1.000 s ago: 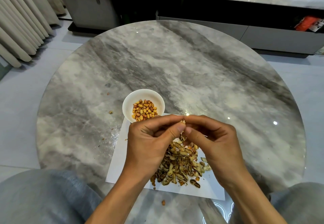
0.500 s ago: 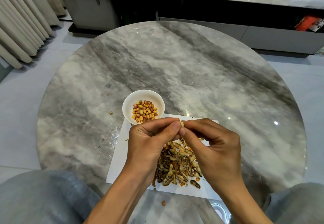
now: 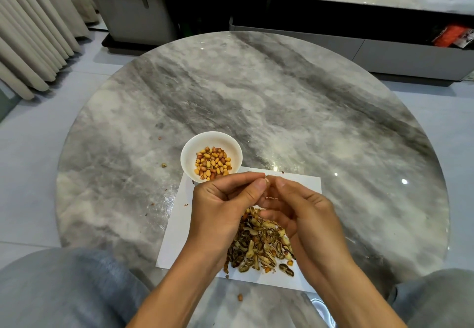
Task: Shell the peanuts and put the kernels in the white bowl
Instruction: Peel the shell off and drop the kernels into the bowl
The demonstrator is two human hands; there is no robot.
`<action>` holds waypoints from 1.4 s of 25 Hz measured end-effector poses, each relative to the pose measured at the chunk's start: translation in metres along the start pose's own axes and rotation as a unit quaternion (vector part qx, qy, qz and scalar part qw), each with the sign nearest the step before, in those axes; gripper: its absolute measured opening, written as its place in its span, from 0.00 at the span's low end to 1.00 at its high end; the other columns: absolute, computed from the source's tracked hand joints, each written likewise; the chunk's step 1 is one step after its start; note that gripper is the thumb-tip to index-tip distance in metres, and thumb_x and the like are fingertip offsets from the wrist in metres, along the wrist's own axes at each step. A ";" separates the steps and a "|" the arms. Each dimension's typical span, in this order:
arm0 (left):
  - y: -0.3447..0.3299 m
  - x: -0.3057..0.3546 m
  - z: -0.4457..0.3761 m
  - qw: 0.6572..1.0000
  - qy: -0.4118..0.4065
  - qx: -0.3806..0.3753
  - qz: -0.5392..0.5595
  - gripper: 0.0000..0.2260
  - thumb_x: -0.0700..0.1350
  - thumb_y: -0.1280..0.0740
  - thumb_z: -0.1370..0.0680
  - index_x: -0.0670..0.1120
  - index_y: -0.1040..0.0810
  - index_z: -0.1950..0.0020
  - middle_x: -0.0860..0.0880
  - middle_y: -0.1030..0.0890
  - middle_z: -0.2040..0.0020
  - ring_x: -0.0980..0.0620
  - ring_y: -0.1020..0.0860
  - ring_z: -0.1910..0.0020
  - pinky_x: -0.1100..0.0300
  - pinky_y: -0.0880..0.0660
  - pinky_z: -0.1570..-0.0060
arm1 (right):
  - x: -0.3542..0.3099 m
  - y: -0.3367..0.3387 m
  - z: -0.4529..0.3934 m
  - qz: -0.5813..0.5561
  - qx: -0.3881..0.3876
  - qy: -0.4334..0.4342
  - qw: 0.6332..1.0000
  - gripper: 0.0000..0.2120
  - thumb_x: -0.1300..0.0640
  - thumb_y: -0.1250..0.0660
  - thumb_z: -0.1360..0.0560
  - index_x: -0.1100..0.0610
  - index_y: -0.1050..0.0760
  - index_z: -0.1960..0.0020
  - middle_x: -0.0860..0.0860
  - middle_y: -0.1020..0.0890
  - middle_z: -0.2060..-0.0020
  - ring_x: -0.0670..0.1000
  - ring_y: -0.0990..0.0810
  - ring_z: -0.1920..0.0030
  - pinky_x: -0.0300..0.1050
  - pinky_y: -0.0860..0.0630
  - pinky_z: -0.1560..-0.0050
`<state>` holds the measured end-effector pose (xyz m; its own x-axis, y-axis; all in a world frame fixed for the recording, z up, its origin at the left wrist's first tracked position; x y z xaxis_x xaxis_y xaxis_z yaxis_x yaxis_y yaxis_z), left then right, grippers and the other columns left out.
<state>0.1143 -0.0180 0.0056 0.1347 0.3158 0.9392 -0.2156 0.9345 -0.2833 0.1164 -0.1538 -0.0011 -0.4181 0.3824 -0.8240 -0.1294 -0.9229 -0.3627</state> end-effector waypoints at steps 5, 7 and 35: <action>-0.009 0.011 0.004 0.905 -0.244 -0.046 -0.346 0.07 0.41 0.25 0.28 0.50 0.12 0.52 0.57 0.15 0.55 0.60 0.18 0.54 0.65 0.22 0.51 | 0.019 -0.001 0.000 -0.141 -0.011 -0.171 0.975 0.16 0.64 0.37 0.21 0.64 0.15 0.63 0.61 0.14 0.59 0.54 0.13 0.59 0.45 0.16 0.59; -0.009 0.010 0.004 0.890 -0.263 -0.040 -0.371 0.08 0.42 0.26 0.28 0.51 0.13 0.51 0.57 0.16 0.55 0.61 0.19 0.53 0.63 0.23 0.51 | 0.021 0.001 -0.001 -0.143 -0.006 -0.176 0.974 0.14 0.66 0.38 0.21 0.66 0.15 0.58 0.62 0.14 0.56 0.54 0.13 0.57 0.45 0.16 0.57; -0.006 -0.004 0.001 0.925 -0.140 -0.041 -0.350 0.06 0.41 0.23 0.28 0.52 0.14 0.56 0.58 0.16 0.60 0.60 0.19 0.60 0.69 0.24 0.61 | 0.009 0.021 -0.009 0.136 0.043 -0.028 0.989 0.03 0.63 0.32 0.22 0.62 0.19 0.52 0.58 0.13 0.61 0.53 0.17 0.64 0.42 0.21 0.67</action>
<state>0.1137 -0.0247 0.0038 -0.0444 -0.4162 0.9082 -0.0947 0.9067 0.4109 0.1182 -0.1696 -0.0199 -0.4966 0.1181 -0.8599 -0.0808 -0.9927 -0.0897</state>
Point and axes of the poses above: each hand's wrist, its own z-axis away from the middle knuckle, its own y-axis out of the back of the hand, x = y × z, the point moved 6 cm from there along -z, towards the middle knuckle
